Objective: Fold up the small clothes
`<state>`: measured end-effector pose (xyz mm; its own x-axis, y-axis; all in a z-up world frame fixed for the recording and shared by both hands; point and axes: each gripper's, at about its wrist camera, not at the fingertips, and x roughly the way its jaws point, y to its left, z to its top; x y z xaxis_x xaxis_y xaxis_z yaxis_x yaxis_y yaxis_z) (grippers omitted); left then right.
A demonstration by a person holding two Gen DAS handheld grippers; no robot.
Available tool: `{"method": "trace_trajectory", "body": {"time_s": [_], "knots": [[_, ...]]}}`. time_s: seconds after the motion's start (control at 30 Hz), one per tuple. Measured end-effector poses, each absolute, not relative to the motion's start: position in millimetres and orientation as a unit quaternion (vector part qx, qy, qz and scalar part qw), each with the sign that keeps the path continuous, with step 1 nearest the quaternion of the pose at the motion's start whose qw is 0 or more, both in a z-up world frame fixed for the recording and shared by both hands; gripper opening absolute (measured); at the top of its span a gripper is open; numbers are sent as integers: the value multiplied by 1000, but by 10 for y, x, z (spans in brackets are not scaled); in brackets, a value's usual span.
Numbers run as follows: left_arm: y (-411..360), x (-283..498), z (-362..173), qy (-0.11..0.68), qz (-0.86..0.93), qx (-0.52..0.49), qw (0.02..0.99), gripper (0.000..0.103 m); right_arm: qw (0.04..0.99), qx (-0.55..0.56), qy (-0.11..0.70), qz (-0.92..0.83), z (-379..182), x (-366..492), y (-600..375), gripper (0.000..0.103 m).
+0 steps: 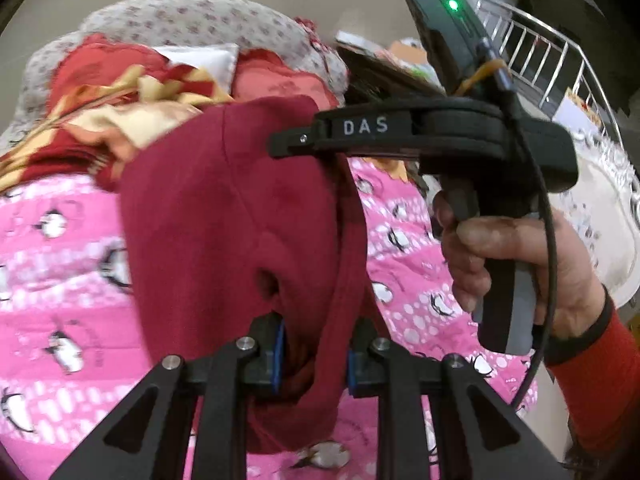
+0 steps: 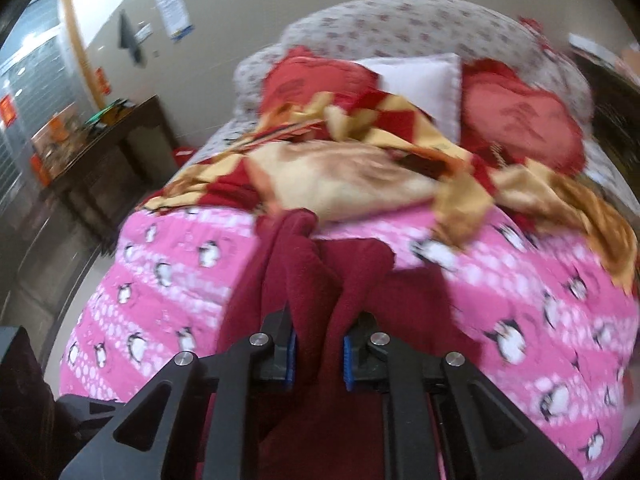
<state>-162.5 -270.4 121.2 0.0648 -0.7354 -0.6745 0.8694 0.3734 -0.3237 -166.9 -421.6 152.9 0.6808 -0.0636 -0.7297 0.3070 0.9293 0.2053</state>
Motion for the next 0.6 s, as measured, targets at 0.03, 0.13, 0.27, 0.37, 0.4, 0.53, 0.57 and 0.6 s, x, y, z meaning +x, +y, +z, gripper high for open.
{"method": "trace_trajectory", "body": {"time_s": [0.03, 0.13, 0.27, 0.37, 0.4, 0.53, 0.57, 0.6], "knots": [[-2787, -1678, 1147, 404, -554, 91, 722, 23, 900, 157, 391, -114, 1458, -1695, -4276, 33], [-3017, -1761, 931, 423, -546, 105, 715, 28, 881, 182, 415, -137, 1119, -1696, -4493, 34], [-3053, -1817, 792, 445, -556, 98, 695, 55, 873, 240, 397, -147, 899, -1798, -4698, 49], [-2830, -1868, 919, 441, -576, 96, 682, 70, 870, 259, 393, -147, 959, -1912, -4734, 51], [-2723, -1887, 966, 433, -581, 98, 682, 73, 870, 246, 395, -162, 1067, -2023, -4713, 51], [-2424, -1888, 1082, 401, -567, 131, 708, 77, 887, 241, 371, -130, 1345, -2283, -4526, 51], [-2373, -1865, 1082, 390, -552, 145, 722, 77, 892, 244, 365, -111, 1388, -2315, -4456, 51], [-2350, -1829, 1072, 387, -544, 150, 730, 77, 896, 241, 362, -90, 1419, -2332, -4359, 51]]}}
